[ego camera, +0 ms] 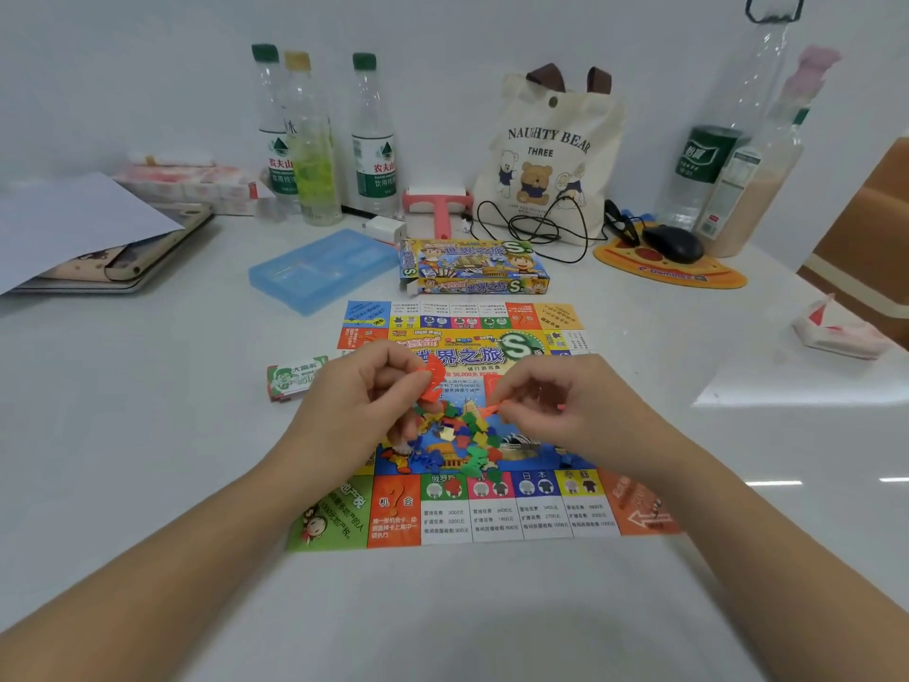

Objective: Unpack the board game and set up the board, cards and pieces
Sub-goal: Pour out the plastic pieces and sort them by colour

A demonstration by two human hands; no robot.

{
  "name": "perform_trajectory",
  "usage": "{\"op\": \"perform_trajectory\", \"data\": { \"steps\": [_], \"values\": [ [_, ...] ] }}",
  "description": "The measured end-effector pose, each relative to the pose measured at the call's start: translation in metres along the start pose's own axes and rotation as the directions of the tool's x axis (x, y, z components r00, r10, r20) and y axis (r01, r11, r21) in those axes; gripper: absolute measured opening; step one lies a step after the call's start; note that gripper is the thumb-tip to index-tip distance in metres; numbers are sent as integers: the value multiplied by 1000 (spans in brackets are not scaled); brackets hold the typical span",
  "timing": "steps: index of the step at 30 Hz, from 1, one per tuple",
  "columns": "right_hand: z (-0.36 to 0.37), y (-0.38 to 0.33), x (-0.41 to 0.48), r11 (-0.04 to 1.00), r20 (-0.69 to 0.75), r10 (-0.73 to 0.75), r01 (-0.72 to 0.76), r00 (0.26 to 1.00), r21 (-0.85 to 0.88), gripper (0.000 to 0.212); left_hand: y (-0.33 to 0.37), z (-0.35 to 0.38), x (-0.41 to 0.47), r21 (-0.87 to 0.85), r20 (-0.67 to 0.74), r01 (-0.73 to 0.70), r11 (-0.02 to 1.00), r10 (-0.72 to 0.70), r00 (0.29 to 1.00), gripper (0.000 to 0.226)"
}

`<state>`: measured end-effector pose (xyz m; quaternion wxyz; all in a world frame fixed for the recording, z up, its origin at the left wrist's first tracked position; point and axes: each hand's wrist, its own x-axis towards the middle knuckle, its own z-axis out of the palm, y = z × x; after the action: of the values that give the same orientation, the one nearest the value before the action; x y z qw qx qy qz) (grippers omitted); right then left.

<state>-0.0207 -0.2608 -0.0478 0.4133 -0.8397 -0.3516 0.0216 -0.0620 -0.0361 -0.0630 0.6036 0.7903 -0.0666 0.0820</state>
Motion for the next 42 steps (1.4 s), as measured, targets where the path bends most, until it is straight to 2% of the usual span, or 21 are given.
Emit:
{"op": "perform_trajectory", "data": {
  "steps": [4, 9, 18, 27, 33, 42],
  "values": [
    [-18, 0, -2, 997, 27, 53, -54, 998, 53, 11, 6, 6, -2, 54, 39, -10, 998, 8, 999, 5],
    [-36, 2, -16, 997, 60, 71, -70, 996, -25, 14, 14, 26, -6, 241, 56, -80, 967, 69, 996, 9],
    [-65, 18, -62, 966, 86, 218, -203, 972, -162, 17, 24, 87, -12, 331, 238, -81, 940, -1, 971, 3],
    [-73, 30, -75, 959, 114, 205, -177, 972, -220, 26, 33, 122, -8, 396, 242, -165, 903, 70, 968, 7],
    [-73, 37, -76, 948, 111, 251, -221, 962, -228, 19, 28, 129, -7, 470, 251, -174, 866, 58, 966, 11],
    [-72, 36, -75, 940, 114, 288, -258, 951, -222, 18, 27, 131, -7, 484, 262, -198, 852, 75, 962, 11]
  ]
}}
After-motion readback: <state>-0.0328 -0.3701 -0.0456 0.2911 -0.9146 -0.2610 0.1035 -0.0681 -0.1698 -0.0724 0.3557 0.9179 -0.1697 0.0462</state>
